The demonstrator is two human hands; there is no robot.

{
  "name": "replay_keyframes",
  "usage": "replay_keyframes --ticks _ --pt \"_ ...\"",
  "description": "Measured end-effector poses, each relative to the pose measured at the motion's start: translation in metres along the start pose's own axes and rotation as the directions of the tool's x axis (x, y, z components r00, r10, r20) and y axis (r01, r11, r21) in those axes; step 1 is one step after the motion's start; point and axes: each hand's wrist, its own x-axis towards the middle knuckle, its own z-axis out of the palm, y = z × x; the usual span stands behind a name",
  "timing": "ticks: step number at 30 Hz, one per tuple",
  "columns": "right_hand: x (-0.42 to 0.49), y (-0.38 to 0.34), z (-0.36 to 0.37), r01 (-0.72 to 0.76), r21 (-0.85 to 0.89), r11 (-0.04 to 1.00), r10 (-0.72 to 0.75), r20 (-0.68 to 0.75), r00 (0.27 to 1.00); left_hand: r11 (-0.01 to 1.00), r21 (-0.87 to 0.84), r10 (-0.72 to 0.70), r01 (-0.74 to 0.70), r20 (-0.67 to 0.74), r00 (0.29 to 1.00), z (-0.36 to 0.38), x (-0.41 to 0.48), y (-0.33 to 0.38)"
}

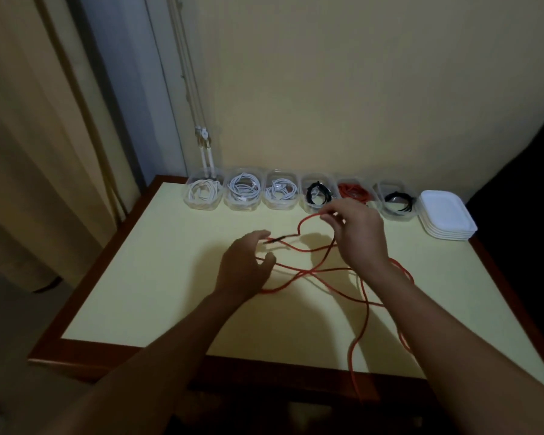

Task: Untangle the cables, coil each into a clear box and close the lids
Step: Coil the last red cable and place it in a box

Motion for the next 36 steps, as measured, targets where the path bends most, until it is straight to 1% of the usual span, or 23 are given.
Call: replay_keyframes --ticks 3,7,10,12,14,15,17,18,20,21,22,23,24,25,26,29,32,34,36 --pt "0.024 -0.010 -0.026 0.084 -0.010 0.996 -0.084 -0.049 0.995 0.989 -0.138 0.054 -0.060 -0.046 0.997 -0.012 0.011 0.033" --pt "0.047 -0.026 -0.055 0.177 -0.011 0.984 -0.177 -0.125 0.976 0.979 -0.084 0.184 -0.187 -0.046 0.982 -0.033 0.031 0.072" --pt "0.052 -0.034 -0.072 0.213 -0.006 0.977 -0.211 -0.178 0.961 0.953 -0.115 0.278 -0.281 -0.043 0.960 -0.048 0.035 0.095" --pt "0.050 -0.039 -0.082 0.213 0.008 0.977 -0.207 -0.200 0.958 0.940 -0.149 0.311 -0.307 0.005 0.950 -0.054 0.031 0.106" --pt "0.046 -0.045 -0.089 0.204 0.027 0.979 -0.194 -0.212 0.958 0.939 -0.140 0.325 -0.315 0.057 0.944 -0.058 0.025 0.113" --pt "0.044 -0.048 -0.093 0.192 0.035 0.981 -0.180 -0.212 0.961 0.943 -0.142 0.313 -0.300 0.079 0.946 -0.060 0.022 0.116" --pt "0.038 -0.054 -0.101 0.129 0.071 0.989 -0.112 -0.214 0.970 0.946 -0.203 0.280 -0.254 0.111 0.954 -0.066 0.015 0.124" --pt "0.034 -0.057 -0.106 0.073 0.108 0.991 -0.048 -0.216 0.975 0.943 -0.232 0.272 -0.240 0.118 0.955 -0.070 0.010 0.128" --pt "0.022 -0.062 -0.111 -0.087 0.221 0.971 0.131 -0.193 0.972 0.935 -0.263 0.276 -0.237 0.122 0.954 -0.077 0.001 0.133" --pt "0.014 -0.066 -0.112 -0.177 0.329 0.928 0.234 -0.144 0.961 0.931 -0.276 0.281 -0.238 0.125 0.952 -0.080 -0.004 0.136" --pt "0.006 -0.071 -0.114 -0.257 0.472 0.844 0.321 -0.059 0.945 0.928 -0.289 0.278 -0.234 0.125 0.952 -0.083 -0.010 0.138" --pt "-0.004 -0.078 -0.115 -0.324 0.609 0.724 0.375 0.046 0.926 0.928 -0.302 0.264 -0.218 0.123 0.957 -0.087 -0.016 0.141" --pt "-0.015 -0.084 -0.116 -0.370 0.706 0.604 0.392 0.141 0.909 0.930 -0.309 0.245 -0.199 0.118 0.962 -0.091 -0.023 0.145" --pt "-0.026 -0.089 -0.118 -0.390 0.753 0.530 0.381 0.200 0.903 0.935 -0.307 0.222 -0.178 0.115 0.968 -0.095 -0.030 0.149" --pt "-0.035 -0.094 -0.120 -0.391 0.764 0.513 0.360 0.222 0.906 0.942 -0.299 0.197 -0.156 0.112 0.974 -0.099 -0.037 0.151" --pt "-0.057 -0.103 -0.126 -0.359 0.741 0.568 0.335 0.190 0.923 0.947 -0.313 0.114 -0.064 0.145 0.983 -0.112 -0.058 0.154" --pt "-0.071 -0.115 -0.140 -0.339 0.699 0.629 0.364 0.120 0.924 0.918 -0.396 0.088 0.011 0.230 0.969 -0.124 -0.077 0.154" --pt "-0.079 -0.122 -0.151 -0.332 0.686 0.648 0.376 0.090 0.922 0.860 -0.503 0.086 0.086 0.309 0.947 -0.132 -0.090 0.160" --pt "-0.087 -0.129 -0.161 -0.311 0.689 0.655 0.370 0.065 0.927 0.774 -0.599 0.045 0.207 0.377 0.925 -0.141 -0.105 0.171"
